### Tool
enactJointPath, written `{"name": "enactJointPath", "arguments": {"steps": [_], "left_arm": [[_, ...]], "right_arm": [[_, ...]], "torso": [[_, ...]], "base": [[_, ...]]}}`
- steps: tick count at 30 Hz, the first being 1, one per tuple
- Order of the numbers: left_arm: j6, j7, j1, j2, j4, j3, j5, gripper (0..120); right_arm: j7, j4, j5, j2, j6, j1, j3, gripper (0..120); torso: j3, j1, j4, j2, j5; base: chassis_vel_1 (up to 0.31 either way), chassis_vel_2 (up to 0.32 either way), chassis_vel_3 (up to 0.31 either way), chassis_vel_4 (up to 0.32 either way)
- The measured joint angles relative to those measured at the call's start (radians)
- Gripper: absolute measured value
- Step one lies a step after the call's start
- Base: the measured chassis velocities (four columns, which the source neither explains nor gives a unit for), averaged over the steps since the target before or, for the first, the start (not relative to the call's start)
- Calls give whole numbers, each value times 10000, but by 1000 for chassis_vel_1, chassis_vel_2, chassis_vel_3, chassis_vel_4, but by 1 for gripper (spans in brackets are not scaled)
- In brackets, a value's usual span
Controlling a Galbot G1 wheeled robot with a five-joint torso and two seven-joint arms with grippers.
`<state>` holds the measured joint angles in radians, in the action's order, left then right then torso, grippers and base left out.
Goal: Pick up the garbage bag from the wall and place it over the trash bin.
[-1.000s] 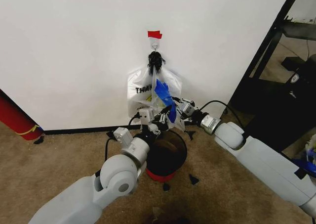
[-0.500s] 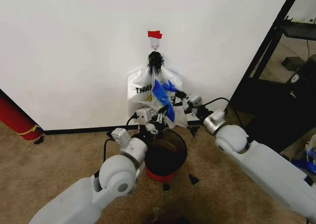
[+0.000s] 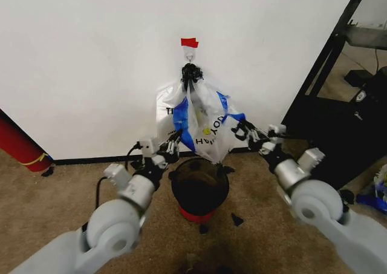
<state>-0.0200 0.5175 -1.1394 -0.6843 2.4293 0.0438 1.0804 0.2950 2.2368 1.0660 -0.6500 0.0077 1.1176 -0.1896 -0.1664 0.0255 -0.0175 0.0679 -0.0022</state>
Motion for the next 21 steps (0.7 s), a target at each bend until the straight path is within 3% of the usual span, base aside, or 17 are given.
{"name": "enactJointPath", "arguments": {"steps": [2, 7, 21], "left_arm": [[52, 68, -556, 153, 307, 337, 85, 0], [164, 225, -1046, 322, 716, 550, 212, 0], [559, 394, -1709, 682, 760, 939, 881, 0]], "right_arm": [[3, 230, 33, 109, -11, 87, -36, 0], [21, 724, 42, 268, -41, 391, -44, 0], [536, 1681, -801, 455, 66, 2845, -918, 0]], "torso": [[0, 0, 13, 0, 4], [0, 0, -1, 0, 3], [-1, 1, -2, -1, 2]], "base": [[0, 0, 0, 0], [0, 0, 0, 0], [0, 0, 0, 0]]}}
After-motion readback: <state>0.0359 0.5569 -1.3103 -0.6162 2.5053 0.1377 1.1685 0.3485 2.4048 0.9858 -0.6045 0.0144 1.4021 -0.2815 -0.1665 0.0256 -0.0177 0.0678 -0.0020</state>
